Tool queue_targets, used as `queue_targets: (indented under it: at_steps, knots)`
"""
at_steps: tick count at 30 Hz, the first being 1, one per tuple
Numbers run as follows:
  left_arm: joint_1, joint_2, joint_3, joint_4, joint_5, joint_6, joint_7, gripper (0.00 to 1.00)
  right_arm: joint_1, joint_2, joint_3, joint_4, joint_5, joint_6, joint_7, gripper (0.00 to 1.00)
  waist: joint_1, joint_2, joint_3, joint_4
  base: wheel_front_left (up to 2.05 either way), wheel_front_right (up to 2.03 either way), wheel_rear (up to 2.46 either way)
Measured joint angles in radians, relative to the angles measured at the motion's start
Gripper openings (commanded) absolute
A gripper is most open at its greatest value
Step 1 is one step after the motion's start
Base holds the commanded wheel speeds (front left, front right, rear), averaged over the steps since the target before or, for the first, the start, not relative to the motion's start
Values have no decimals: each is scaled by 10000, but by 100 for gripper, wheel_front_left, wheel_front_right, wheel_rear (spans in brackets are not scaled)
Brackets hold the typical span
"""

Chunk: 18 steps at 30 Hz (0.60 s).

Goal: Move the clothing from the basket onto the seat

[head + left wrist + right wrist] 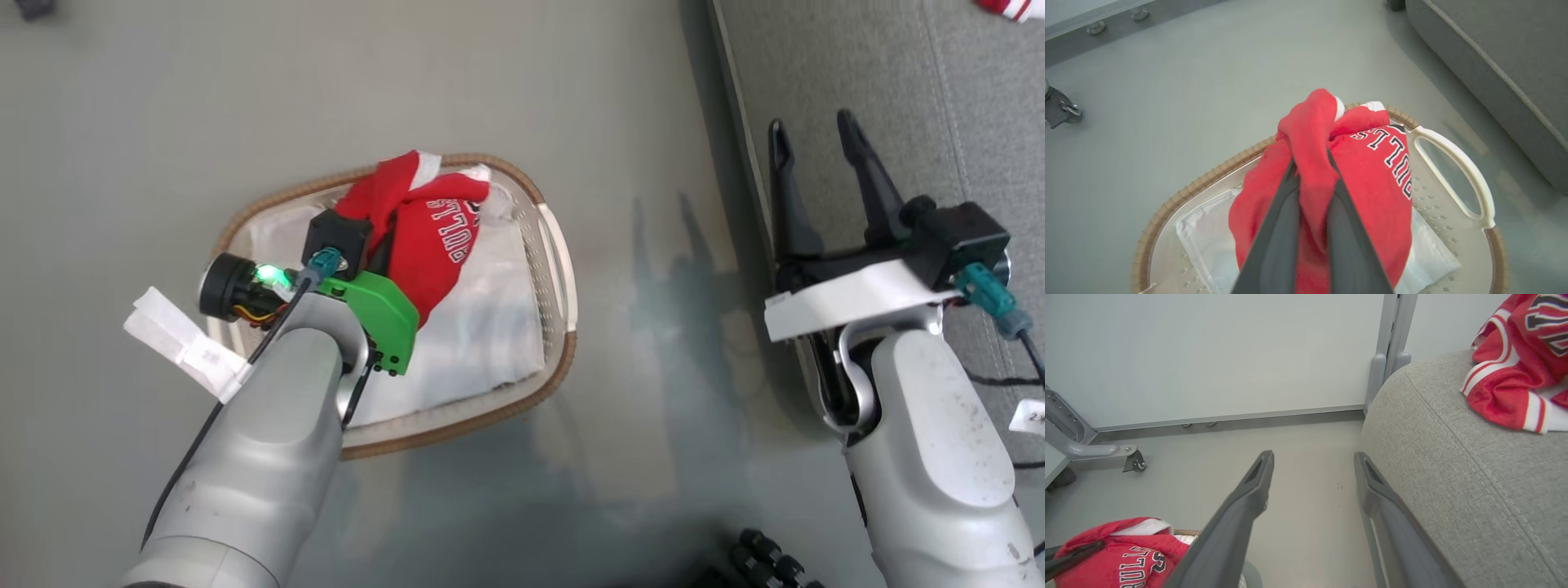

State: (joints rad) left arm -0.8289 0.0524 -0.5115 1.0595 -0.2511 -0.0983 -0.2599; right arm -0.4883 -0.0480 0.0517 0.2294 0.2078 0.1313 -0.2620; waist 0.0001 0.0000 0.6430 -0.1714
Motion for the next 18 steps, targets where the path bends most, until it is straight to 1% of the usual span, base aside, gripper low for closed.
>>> queue_targets:
  at_steps: [10,18]
  knots:
    - [394,-12,-851,-1407,-644,-230,-8,0,1157,0,-90,807,-334,0,0,100,-1,0,-1920,532,0,0,0]
    - [445,-17,-1707,-2497,-1841,-263,627,0,2175,0,-56,1275,-422,0,0,100,-1,0,-3778,848,0,0,0]
